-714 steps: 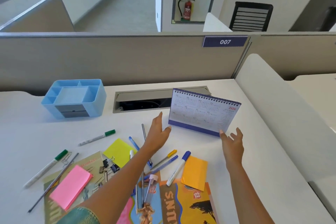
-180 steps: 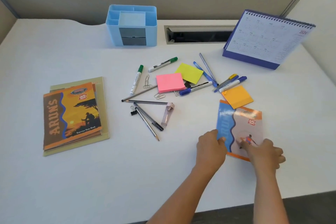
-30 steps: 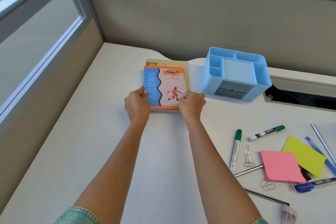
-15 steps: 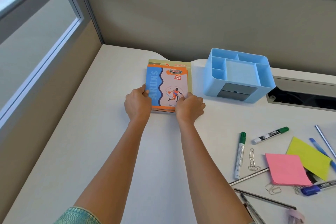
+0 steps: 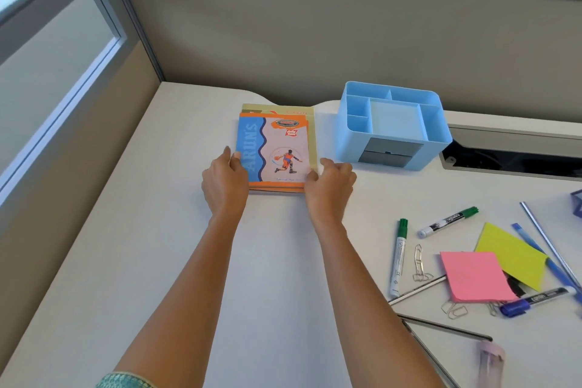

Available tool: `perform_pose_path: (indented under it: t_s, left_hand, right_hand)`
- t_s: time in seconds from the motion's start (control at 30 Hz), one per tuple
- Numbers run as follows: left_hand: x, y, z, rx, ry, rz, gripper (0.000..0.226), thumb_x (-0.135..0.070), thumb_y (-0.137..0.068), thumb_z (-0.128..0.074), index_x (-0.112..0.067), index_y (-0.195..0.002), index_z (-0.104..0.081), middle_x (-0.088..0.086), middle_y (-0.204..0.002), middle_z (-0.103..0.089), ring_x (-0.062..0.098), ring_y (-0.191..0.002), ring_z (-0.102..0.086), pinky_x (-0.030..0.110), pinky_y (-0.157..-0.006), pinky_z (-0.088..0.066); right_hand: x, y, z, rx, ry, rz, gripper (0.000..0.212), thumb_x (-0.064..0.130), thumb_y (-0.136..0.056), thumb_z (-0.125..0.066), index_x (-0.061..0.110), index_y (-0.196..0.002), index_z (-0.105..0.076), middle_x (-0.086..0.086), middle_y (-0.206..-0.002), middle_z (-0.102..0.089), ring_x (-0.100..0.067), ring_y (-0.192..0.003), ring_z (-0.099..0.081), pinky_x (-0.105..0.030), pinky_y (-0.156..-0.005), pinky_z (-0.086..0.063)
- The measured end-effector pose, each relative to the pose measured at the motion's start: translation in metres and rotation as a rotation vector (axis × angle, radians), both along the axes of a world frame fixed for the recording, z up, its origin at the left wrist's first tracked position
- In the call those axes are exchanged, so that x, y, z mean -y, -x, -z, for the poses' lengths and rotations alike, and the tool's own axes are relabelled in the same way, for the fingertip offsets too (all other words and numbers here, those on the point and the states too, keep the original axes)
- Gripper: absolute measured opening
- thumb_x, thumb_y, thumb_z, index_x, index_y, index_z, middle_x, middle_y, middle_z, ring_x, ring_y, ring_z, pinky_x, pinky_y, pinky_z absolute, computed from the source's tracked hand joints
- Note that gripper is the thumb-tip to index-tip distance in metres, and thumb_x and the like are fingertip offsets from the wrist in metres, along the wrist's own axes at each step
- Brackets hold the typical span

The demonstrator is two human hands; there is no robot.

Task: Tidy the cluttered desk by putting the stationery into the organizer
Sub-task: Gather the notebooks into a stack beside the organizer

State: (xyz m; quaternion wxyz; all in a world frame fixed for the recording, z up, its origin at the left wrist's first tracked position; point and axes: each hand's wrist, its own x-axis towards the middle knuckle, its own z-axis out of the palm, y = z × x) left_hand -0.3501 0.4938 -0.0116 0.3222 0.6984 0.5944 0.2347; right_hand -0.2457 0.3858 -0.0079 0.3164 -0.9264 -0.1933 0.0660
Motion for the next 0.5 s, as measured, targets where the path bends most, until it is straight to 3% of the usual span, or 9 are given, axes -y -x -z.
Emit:
perform_pose_path:
  t_s: [0.13,0.2,0.27,0.4,0.5]
  left_hand:
    - [0.032,0.005,0.005,0.025,-0.076,-0.028,0.047,-0.038,-0.102,-0.039,-0.018,-0.145,-0.04,0.011,-0.126,-0.063,0.03,-0.114,-0.06,0.044,-0.093,-0.049]
    - [0.053,0.005,0.009,0.033,-0.116,-0.009,0.046,-0.037,-0.102,-0.041,-0.022,-0.145,-0.039,0.006,-0.139,-0.055,0.032,-0.132,-0.045,0.048,-0.107,-0.04]
    - [0.079,0.001,0.01,0.063,-0.145,0.029,0.044,-0.032,-0.1,-0.046,-0.027,-0.143,-0.041,0.002,-0.146,-0.048,0.033,-0.138,-0.037,0.052,-0.107,-0.04]
    - [0.14,-0.017,0.008,0.106,-0.143,0.16,0.04,-0.027,-0.098,-0.051,-0.029,-0.137,-0.05,0.003,-0.134,-0.06,0.034,-0.118,-0.056,0.046,-0.096,-0.047]
    - [0.182,-0.035,0.007,0.12,-0.114,0.271,0.033,-0.031,-0.098,-0.052,-0.026,-0.13,-0.059,0.0,-0.123,-0.067,0.026,-0.106,-0.064,0.039,-0.094,-0.049]
  right_hand:
    - [0.069,-0.024,-0.006,0.059,0.115,0.0,0.032,0.02,-0.092,-0.06,0.007,-0.121,-0.061,-0.015,-0.12,-0.047,-0.031,-0.115,-0.039,-0.035,-0.091,-0.04]
    - [0.103,-0.039,-0.013,0.042,0.198,0.001,0.029,0.018,-0.091,-0.062,0.008,-0.118,-0.062,-0.017,-0.12,-0.046,-0.033,-0.114,-0.04,-0.036,-0.087,-0.041]
    - [0.132,-0.053,-0.019,-0.006,0.262,0.013,0.029,0.019,-0.089,-0.063,0.008,-0.116,-0.063,-0.016,-0.119,-0.049,-0.034,-0.112,-0.047,-0.035,-0.083,-0.041]
    - [0.166,-0.064,-0.025,-0.135,0.352,0.003,0.029,0.031,-0.083,-0.07,0.007,-0.096,-0.062,-0.013,-0.099,-0.063,-0.033,-0.09,-0.058,-0.028,-0.069,-0.039]
    - [0.174,-0.062,-0.021,-0.197,0.342,0.019,0.033,0.035,-0.078,-0.075,0.01,-0.076,-0.053,-0.008,-0.08,-0.055,-0.03,-0.076,-0.055,-0.027,-0.061,-0.038]
